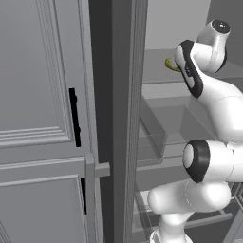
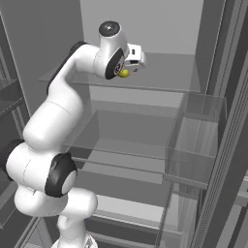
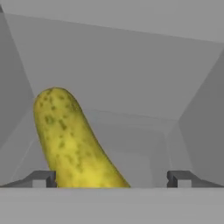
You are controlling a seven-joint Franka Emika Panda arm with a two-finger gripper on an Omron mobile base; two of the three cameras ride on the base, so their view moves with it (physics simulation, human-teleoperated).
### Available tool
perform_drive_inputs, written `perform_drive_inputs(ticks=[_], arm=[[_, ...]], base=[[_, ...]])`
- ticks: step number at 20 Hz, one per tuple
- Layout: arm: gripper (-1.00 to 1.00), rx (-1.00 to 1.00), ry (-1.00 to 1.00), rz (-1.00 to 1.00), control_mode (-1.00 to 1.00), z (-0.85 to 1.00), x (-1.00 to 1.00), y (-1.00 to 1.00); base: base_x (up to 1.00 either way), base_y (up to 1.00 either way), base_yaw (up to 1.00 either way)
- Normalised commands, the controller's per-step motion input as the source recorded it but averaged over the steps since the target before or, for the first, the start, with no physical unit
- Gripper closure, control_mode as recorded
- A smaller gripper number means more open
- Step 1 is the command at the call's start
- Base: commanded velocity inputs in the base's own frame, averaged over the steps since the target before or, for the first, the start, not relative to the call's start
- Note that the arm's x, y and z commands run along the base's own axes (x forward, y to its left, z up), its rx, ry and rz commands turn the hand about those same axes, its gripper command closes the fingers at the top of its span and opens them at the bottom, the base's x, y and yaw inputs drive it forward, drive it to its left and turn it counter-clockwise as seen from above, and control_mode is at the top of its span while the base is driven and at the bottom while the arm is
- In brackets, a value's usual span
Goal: Place one cucumber and one chicken drumstick in each tupperware on the nearby counter, to pack two identical lunches.
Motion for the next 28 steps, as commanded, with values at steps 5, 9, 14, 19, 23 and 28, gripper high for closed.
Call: perform_drive_inputs(ticks=[5,9,14,19,23,28], arm=[[1.0,-0.02,0.01,0.0,-1.0,-0.36,0.01,0.05],[1.0,0.0,-0.08,0.0,-1.0,-0.06,0.0,0.0],[1.0,0.19,-0.41,-0.02,-1.0,0.06,-0.72,-0.17],[1.0,0.36,-0.53,-0.02,-1.0,0.49,-1.0,-0.38],[1.0,0.12,-0.21,0.0,-1.0,0.39,-1.0,-0.24],[1.0,-0.07,0.13,0.09,-1.0,-0.05,-1.0,0.0]], base=[[0.0,0.0,0.0],[0.0,0.0,0.0],[0.0,0.0,0.0],[0.0,0.0,0.0],[0.0,0.0,0.0],[0.0,0.0,0.0]])
